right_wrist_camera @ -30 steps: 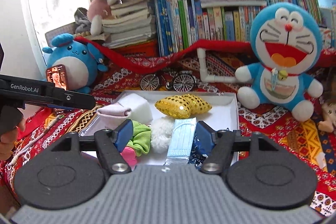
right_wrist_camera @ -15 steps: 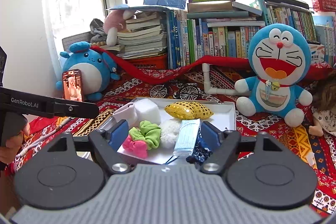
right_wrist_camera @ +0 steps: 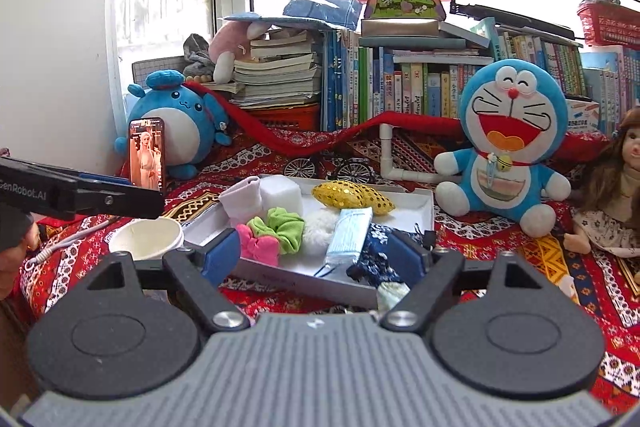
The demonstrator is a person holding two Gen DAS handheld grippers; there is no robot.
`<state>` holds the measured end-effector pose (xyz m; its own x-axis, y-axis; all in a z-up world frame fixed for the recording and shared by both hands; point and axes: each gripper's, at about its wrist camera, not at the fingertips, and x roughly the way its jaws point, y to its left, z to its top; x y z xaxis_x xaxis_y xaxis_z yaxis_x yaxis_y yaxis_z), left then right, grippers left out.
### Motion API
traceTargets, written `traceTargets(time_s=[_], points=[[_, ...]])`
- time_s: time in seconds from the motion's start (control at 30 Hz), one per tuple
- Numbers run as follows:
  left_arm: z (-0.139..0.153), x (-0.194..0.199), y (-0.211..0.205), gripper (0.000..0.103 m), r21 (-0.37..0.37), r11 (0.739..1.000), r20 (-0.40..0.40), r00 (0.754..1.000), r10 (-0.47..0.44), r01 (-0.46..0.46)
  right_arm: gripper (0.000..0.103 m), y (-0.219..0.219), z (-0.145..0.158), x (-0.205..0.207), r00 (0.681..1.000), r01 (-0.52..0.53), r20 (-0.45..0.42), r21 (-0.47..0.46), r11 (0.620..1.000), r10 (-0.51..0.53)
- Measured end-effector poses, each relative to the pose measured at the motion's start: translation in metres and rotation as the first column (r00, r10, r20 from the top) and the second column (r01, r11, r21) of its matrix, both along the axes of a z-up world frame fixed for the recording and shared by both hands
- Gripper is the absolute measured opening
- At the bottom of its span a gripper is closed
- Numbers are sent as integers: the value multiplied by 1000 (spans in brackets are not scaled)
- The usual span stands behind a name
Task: Organize soft objects
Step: 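Move the left tool to the beige tag while the right tool approaches the white tissue, then close the left tool on the beige tag while the right tool closes on the white tissue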
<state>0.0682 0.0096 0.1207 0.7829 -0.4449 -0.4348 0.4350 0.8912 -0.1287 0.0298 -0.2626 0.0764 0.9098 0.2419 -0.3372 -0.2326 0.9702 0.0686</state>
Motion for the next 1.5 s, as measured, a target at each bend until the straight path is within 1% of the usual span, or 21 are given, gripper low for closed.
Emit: traceTargets(time_s=[0.07, 0.17, 0.3, 0.37, 0.47, 0.63, 0.8, 0.87, 0.93, 1.0, 1.03, 1.1, 1.13, 1.2, 1.3, 1.5], points=[[-6, -10, 1, 94, 18, 1000, 24, 1000, 6, -6, 88, 0, -6, -5, 1000, 8, 2, -3, 1000, -8], [-15, -24, 3, 95, 47, 999, 45, 999, 13, -15, 88, -1, -15, -10, 1000, 23, -5, -6, 1000, -23], [-28, -40, 7, 98, 58, 998, 65, 998, 23, -27, 89, -1, -27, -19, 999, 44, -2, -13, 999, -44], [-36, -47, 8, 99, 62, 997, 71, 997, 36, -40, 90, -1, -32, -23, 999, 49, 4, -16, 999, -49], [-49, -55, 9, 99, 82, 995, 68, 996, 54, -60, 93, 1, -40, -29, 999, 49, 14, -27, 998, -48], [-68, -65, 12, 100, 102, 991, 54, 996, 76, -81, 94, 4, -49, -36, 999, 52, 11, -33, 998, -51], [-88, -65, 11, 100, 129, 985, 31, 993, 111, -114, 94, 7, -60, -38, 998, 69, -4, -41, 997, -69], [-94, -62, 11, 99, 127, 984, 19, 992, 124, -125, 94, 8, -63, -39, 997, 74, -5, -54, 996, -74], [-99, -60, 11, 95, 127, 983, 12, 991, 134, -135, 94, 10, -66, -40, 997, 70, -14, -69, 995, -71], [-104, -58, 11, 86, 135, 981, 6, 990, 141, -141, 94, 11, -70, -40, 997, 63, -29, -73, 995, -66], [-106, -57, 11, 83, 142, 980, -1, 989, 145, -143, 93, 11, -72, -40, 997, 61, -39, -71, 996, -64], [-110, -53, 11, 73, 144, 979, -21, 989, 146, -141, 92, 12, -76, -40, 997, 57, -53, -73, 996, -61], [-113, -52, 11, 70, 143, 980, -32, 989, 143, -137, 90, 13, -78, -41, 996, 58, -56, -78, 995, -63], [-116, -48, 11, 60, 143, 980, -54, 988, 144, -135, 89, 13, -80, -41, 996, 62, -58, -85, 994, -67], [-120, -45, 12, 52, 142, 981, -68, 987, 146, -135, 87, 12, -81, -41, 995, 74, -56, -97, 993, -80], [-122, -43, 7, 47, 162, 978, -56, 989, 139, -128, 83, 10, -84, -38, 989, 128, -54, -145, 981, -137]])
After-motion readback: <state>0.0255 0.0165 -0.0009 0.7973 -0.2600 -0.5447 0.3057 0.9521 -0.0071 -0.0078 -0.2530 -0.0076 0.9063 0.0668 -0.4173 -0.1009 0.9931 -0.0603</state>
